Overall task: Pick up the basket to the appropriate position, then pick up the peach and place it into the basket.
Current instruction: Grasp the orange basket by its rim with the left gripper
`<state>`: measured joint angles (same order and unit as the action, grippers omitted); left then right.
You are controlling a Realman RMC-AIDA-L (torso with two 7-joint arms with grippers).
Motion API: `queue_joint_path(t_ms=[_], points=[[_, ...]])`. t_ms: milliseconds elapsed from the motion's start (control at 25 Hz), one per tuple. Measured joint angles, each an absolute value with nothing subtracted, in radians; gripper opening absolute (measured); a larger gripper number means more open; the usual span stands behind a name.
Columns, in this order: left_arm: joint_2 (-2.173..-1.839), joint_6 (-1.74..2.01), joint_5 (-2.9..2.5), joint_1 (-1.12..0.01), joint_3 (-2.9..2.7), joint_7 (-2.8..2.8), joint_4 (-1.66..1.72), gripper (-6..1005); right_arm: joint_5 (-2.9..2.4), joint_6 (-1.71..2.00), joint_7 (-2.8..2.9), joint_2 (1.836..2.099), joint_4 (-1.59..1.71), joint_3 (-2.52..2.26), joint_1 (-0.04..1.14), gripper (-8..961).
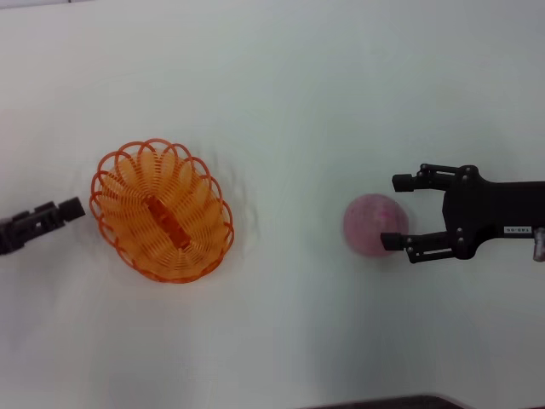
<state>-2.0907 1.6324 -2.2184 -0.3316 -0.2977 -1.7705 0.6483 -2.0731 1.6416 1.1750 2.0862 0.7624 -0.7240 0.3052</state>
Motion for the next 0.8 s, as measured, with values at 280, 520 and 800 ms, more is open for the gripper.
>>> queue_joint_path(t_ms=[280,520,800], points=[[-2.084,1.584,-2.279,-0.442,-0.474,-1.914,0.846,706,-2.074,1.636,1.175,2.086,0.762,-0.726,0.306,926],[-2.080,1.473,-2.396,-0.572,-0.712,-1.998,0.928,696,-2.075,1.634,1.176,2.086,0.762,-0.729,0.307,925],[-2.081,1.448,-2.618,-0.736,-0.860,-2.091,0.924,685,-2.075,1.633,1.177,2.086,0.762,-0.731,0.313,925]])
